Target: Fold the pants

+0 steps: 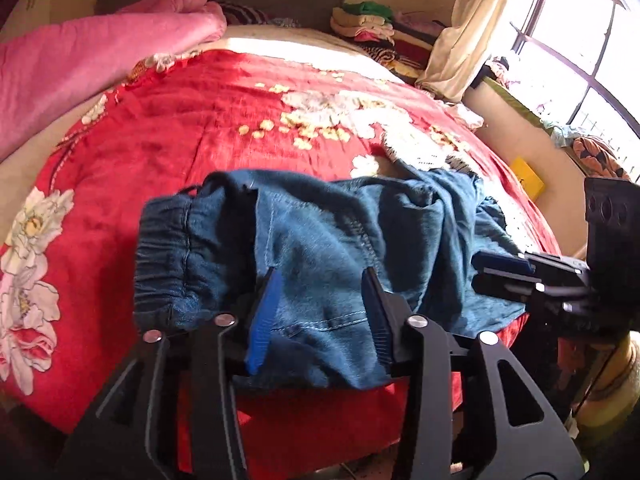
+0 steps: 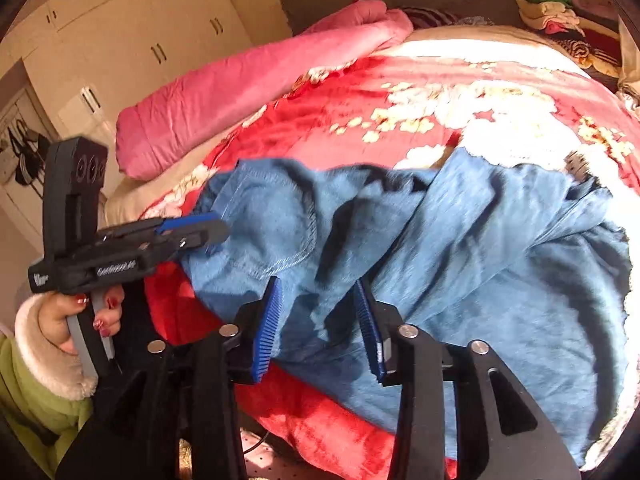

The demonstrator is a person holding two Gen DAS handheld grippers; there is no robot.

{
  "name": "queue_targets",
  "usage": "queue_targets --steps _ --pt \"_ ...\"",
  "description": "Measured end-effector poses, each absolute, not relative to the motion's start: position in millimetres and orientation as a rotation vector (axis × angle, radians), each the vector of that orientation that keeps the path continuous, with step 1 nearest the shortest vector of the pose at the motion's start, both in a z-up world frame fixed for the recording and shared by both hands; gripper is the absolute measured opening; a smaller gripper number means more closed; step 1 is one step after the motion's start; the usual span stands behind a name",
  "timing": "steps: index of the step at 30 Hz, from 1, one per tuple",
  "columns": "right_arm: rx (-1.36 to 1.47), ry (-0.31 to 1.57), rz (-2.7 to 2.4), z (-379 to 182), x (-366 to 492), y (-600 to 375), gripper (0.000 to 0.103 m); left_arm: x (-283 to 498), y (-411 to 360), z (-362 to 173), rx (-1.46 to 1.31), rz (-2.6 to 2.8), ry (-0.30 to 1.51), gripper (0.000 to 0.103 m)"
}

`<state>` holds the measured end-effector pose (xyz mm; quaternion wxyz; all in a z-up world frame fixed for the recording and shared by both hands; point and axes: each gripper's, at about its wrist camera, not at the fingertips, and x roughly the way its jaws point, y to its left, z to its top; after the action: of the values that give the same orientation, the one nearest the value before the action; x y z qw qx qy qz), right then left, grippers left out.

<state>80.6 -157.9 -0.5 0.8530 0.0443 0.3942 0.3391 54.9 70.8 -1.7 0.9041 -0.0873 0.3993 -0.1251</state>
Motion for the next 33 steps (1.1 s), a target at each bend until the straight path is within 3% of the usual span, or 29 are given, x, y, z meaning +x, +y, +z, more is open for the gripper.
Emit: queue_targets --steps 6,16,25,26,27,30,33 --pt "0.085 0.812 0.557 26 145 -190 0.054 64 28 21 -0.166 -0.418 0.801 0.038" --pt "-0.061 0.984 0.475 -2 253 -148 0.061 108 -55 -20 -0.142 -0.589 0.965 0.037" --pt "-0.158 1.079 0.359 -47 306 -109 0.060 115 -60 -55 -0.179 -0.630 0.981 0.009" --pt "-0.175 1.077 0.342 -51 310 -107 0.051 116 -59 -57 -0.187 -0.631 0.980 0.007" --pt "-0.201 1.072 0.321 -53 313 -105 0.034 117 -58 -58 -0.193 -0.635 0.980 0.006" --pt "-0.139 1.058 0.344 -49 316 -118 0.009 117 -56 -59 -0.192 -0.639 0.971 0.003" --pt "-0.020 1.001 0.364 -25 301 -149 0.008 115 -53 -56 -0.199 -0.651 0.960 0.003"
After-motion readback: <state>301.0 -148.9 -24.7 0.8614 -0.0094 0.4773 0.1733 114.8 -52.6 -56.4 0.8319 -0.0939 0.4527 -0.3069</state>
